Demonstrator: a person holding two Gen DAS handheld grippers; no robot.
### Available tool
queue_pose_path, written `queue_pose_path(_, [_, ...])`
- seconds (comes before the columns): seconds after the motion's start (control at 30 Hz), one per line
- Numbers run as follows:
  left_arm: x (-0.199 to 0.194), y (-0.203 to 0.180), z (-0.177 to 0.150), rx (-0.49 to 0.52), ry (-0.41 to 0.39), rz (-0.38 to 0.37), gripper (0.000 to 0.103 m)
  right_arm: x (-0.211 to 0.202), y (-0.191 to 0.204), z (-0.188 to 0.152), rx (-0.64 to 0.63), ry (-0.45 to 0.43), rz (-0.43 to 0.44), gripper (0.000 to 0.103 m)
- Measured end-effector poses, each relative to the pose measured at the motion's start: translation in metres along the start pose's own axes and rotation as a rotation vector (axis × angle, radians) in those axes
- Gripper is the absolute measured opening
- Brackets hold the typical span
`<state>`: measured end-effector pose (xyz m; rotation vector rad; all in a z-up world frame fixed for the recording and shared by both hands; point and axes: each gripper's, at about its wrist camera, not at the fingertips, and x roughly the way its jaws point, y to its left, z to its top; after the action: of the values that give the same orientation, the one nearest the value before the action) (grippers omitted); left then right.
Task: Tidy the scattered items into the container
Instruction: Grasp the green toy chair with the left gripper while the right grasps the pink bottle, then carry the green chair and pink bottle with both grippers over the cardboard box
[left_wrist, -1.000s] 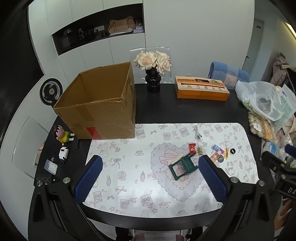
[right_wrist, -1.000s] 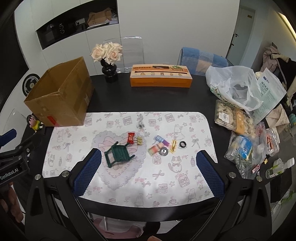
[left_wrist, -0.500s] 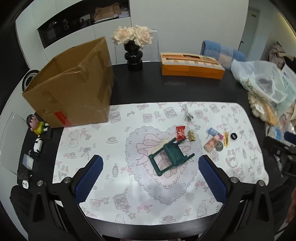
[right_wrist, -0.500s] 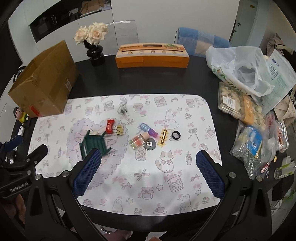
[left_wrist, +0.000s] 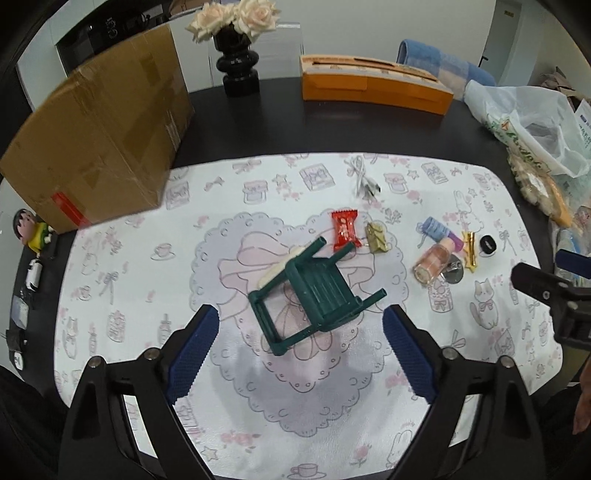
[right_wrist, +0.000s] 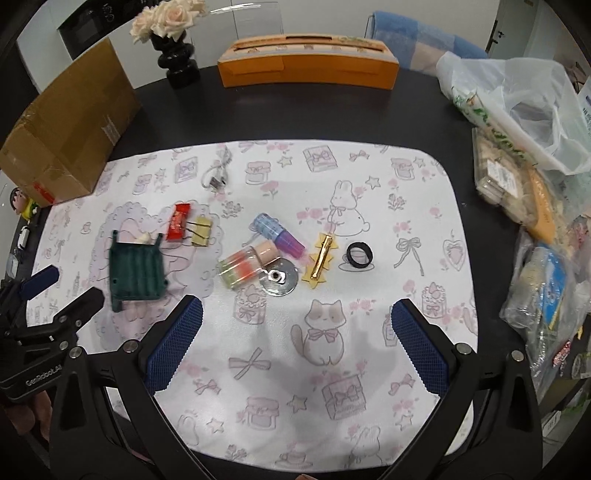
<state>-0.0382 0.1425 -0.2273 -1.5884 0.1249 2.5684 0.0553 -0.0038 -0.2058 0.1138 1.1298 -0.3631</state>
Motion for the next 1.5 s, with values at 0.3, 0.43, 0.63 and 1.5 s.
queue_pose_path(0.3, [0.03,0.0,-0.004,-0.015,0.027,-0.004,0.085,0.055,0.001,0.002,-0.021,0.051,0.03,0.103])
queue_pose_path(0.43, [0.039,-0.003,-0.004,-0.011,0.032,-0.011,0.085,0.067,0.019,0.015,-0.047,0.061,0.035,0.103])
queue_pose_path(0.63, [0.053,-0.001,-0.004,-0.026,0.064,-0.042,0.083,0.095,0.035,0.028,-0.077,0.104,0.007,0.103])
queue_pose_path(1.5, [0.047,0.011,-0.003,-0.059,0.063,-0.119,0.028,0.079,0.024,0.027,-0.011,0.056,0.089,0.028])
